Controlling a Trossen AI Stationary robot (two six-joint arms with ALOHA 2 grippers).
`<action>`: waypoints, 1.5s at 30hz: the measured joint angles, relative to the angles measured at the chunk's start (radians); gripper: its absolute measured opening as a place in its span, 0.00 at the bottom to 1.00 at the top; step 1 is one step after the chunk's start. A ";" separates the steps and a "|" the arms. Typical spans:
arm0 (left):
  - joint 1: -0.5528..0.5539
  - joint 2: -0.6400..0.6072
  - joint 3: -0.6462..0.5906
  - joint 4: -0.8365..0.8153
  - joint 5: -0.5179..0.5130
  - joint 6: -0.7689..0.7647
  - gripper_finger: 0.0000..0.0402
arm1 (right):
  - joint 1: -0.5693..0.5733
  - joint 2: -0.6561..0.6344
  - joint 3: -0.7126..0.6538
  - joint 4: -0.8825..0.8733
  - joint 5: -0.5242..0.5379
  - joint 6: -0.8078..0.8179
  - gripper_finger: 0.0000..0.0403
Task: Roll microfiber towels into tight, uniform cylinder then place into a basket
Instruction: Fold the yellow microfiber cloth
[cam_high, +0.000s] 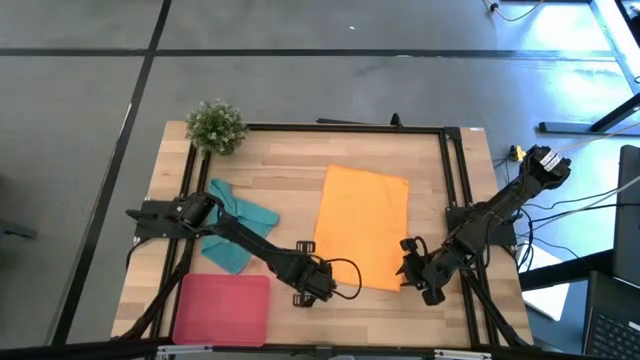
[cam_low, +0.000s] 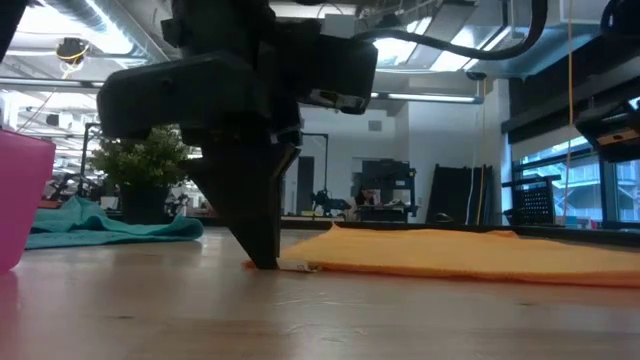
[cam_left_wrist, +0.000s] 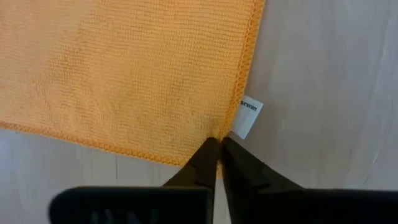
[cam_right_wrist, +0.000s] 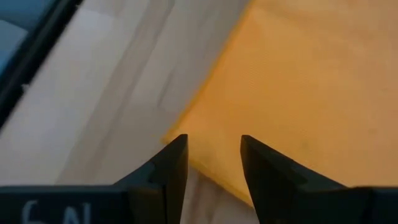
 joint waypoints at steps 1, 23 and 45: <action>0.002 0.000 0.000 0.000 0.003 0.001 0.02 | 0.008 0.000 0.006 0.001 0.000 0.002 0.37; 0.007 0.001 -0.004 0.014 0.011 -0.007 0.00 | 0.100 0.216 0.027 0.081 0.062 0.052 0.37; 0.007 0.001 -0.005 0.019 0.014 -0.009 0.00 | 0.099 0.289 0.028 0.164 0.079 0.132 0.37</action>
